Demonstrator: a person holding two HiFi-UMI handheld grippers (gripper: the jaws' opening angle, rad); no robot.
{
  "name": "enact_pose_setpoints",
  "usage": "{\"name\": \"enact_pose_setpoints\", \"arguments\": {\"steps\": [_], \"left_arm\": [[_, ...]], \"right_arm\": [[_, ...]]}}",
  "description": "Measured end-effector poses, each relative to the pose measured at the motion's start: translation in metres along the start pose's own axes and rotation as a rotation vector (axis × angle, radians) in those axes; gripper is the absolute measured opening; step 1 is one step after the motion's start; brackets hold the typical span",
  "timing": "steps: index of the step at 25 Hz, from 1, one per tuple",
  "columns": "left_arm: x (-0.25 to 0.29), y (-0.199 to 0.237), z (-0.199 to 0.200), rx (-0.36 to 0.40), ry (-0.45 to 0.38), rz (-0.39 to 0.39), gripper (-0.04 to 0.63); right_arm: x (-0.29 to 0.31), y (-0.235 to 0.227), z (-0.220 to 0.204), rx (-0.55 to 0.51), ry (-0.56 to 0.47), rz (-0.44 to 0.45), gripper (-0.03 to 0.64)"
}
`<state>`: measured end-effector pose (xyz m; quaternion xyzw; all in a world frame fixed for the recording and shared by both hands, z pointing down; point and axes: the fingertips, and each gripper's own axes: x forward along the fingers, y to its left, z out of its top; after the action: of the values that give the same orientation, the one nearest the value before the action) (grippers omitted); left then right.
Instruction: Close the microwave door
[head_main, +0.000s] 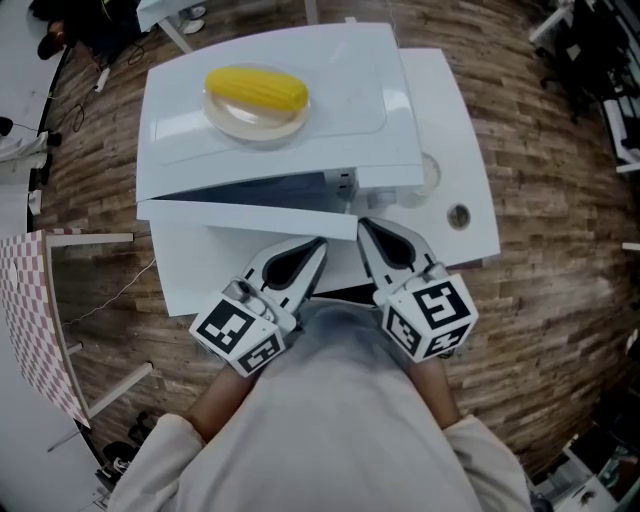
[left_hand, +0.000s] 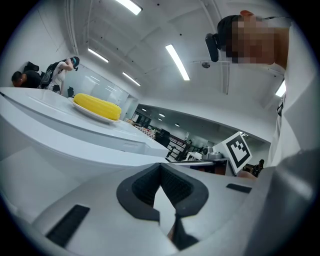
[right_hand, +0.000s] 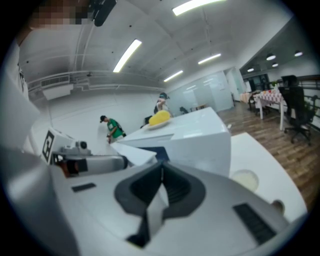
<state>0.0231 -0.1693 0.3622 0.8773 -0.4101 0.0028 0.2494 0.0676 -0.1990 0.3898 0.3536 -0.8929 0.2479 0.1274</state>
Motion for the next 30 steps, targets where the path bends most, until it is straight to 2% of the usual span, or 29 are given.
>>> {"name": "enact_pose_setpoints", "arguments": {"steps": [9,13,17,21,30], "left_arm": [[0.005,0.005,0.006,-0.005,-0.007,-0.009,0.020],[0.010,0.002,0.011,0.102,0.008,0.000,0.019],[0.014,0.002,0.011,0.007,-0.012,-0.044,0.018],[0.014,0.007,0.010,0.008,-0.010,-0.019,0.020],[0.018,0.012,0.012,-0.012,-0.014,-0.016,0.020]], "right_arm": [[0.000,-0.002,0.001,-0.008,0.005,-0.011,0.023],[0.001,-0.003,0.000,-0.006,0.005,-0.013,0.023],[0.001,-0.004,0.001,-0.005,0.006,-0.014,0.023],[0.000,-0.003,0.003,-0.006,0.002,-0.013,0.023],[0.002,-0.003,0.004,-0.011,0.004,-0.003,0.023]]}}
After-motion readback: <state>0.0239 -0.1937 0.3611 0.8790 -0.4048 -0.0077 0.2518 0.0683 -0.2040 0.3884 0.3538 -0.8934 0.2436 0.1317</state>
